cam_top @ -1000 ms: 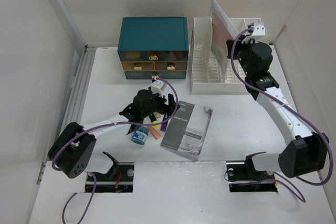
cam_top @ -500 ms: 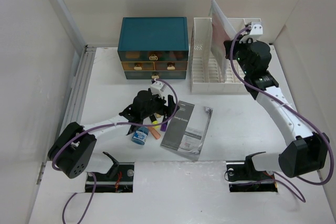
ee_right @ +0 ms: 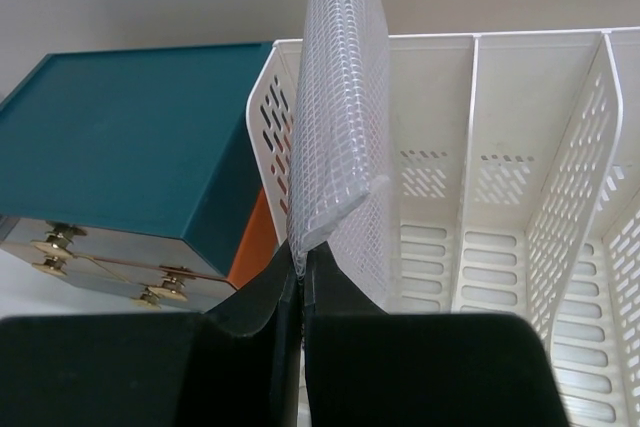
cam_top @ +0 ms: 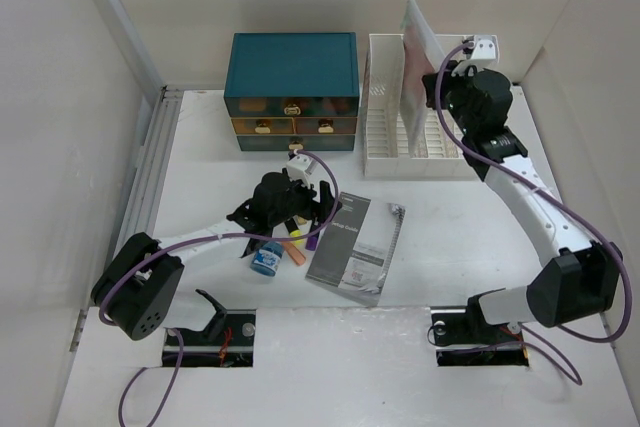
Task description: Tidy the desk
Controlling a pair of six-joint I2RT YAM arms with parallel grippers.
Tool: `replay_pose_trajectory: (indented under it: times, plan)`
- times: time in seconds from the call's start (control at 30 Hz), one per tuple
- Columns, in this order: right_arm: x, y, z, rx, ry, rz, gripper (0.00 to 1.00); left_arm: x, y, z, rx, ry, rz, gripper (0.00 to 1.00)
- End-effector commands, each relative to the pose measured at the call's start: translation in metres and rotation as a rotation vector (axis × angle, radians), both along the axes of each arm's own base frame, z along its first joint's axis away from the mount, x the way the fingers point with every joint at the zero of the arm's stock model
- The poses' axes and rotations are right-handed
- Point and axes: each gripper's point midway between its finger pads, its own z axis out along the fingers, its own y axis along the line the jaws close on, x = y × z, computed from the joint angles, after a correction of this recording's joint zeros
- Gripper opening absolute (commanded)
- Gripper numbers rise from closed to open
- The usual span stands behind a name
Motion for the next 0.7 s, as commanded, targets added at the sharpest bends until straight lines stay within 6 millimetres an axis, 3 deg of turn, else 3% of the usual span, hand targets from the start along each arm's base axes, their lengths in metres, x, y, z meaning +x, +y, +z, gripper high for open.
replay_pose_trajectory:
  times: [0.0, 0.1, 0.4, 0.57, 0.63, 0.67]
  plan:
    - [-0.003, 0.015, 0.05, 0.055, -0.119, 0.051, 0.0, 0.004, -0.002, 0.018, -0.048, -0.05, -0.002, 0.79]
    - [0.0, 0.014, 0.041, 0.042, -0.102, 0.037, 0.0, 0.002, -0.001, 0.014, -0.042, -0.043, -0.002, 0.79]
    - [0.001, 0.0, -0.031, -0.116, 0.002, -0.005, 0.0, -0.002, 0.002, 0.005, -0.043, -0.027, 0.002, 0.79]
    - [-0.004, 0.0, -0.05, -0.147, 0.03, 0.007, 0.0, -0.003, 0.0, 0.003, -0.056, -0.026, -0.004, 0.79]
    - [-0.004, 0.0, -0.056, -0.184, 0.031, 0.035, 0.25, -0.003, 0.0, 0.004, -0.062, -0.019, -0.001, 0.79]
    - [-0.008, 0.002, -0.056, -0.192, 0.027, 0.054, 0.47, -0.004, 0.001, -0.001, -0.058, -0.013, -0.001, 0.79]
